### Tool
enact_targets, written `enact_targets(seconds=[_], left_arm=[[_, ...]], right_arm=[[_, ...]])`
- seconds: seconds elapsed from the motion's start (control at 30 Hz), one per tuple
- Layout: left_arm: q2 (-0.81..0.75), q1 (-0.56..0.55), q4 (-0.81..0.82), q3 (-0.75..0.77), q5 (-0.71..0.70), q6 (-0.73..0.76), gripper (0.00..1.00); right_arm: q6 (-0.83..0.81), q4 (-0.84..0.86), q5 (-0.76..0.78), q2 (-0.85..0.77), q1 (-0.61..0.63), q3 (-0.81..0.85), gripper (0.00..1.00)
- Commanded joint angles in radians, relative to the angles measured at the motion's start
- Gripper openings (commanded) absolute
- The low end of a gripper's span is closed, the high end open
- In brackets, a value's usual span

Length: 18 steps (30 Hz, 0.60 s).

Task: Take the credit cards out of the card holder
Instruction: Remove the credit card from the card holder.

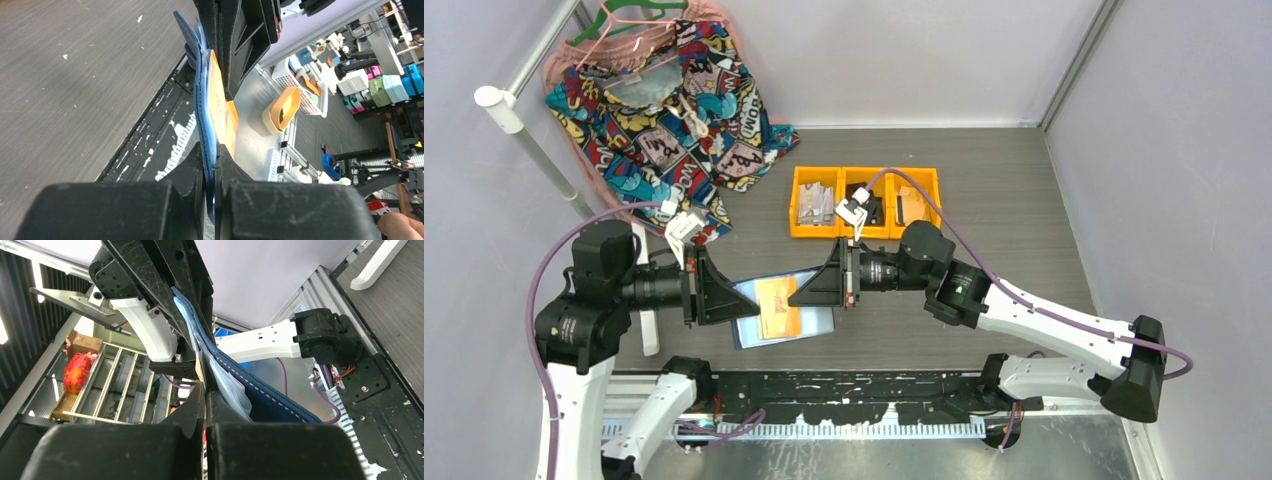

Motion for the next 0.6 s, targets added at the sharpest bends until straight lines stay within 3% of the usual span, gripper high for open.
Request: enact_targets(seconds=[0.0, 0.43, 0.57], left_arm=[[-0.029, 0.004, 0.025, 0.041, -0.089, 0.045, 0.00], [-0.028, 0.004, -0.021, 0.044, 0.065, 0.053, 0.00], [-0.029, 0.003, -0.011, 0.034, 0.055, 0.035, 0.00]], right_arm=[[-0.022, -0.022, 0.018, -0.076, -0.012, -0.007, 0.01], [-0.098, -0.095, 0.100, -0.132, -0.014, 0.002, 0.01], [-0.110, -0.082, 0.105, -0.137, -0.014, 0.002, 0.01]])
